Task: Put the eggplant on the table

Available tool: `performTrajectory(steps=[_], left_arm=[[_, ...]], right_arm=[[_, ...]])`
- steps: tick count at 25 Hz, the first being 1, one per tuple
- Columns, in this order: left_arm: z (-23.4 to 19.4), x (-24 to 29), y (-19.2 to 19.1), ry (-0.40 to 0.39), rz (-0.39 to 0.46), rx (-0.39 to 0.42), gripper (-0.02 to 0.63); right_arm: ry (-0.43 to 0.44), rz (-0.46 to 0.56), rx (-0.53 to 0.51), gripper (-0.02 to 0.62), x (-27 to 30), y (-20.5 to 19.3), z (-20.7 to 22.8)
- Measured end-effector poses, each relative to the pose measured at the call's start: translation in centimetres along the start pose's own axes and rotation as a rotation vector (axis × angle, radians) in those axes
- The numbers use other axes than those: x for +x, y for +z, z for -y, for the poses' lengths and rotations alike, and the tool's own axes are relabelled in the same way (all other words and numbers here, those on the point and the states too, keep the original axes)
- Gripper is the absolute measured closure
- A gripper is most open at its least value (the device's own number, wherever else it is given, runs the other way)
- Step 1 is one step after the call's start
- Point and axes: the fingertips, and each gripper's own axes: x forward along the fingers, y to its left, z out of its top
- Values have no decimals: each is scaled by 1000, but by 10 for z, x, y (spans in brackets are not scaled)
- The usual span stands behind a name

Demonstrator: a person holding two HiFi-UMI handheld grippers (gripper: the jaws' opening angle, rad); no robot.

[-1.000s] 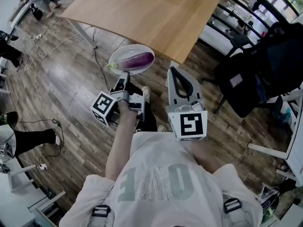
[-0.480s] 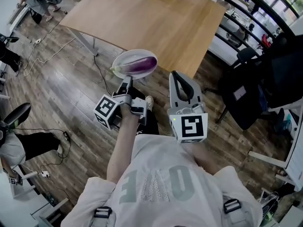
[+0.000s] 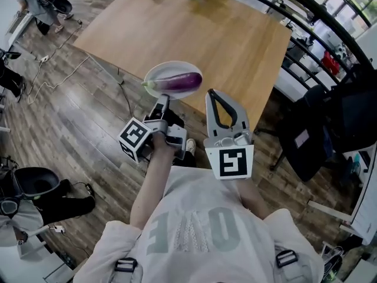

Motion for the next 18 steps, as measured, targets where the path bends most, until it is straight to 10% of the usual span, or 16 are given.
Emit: performTrajectory(steps=[18], left_arm=[[12, 118, 65, 17, -94, -18, 588]], right_arm=[[-85, -55, 50, 577, 135, -15, 30]])
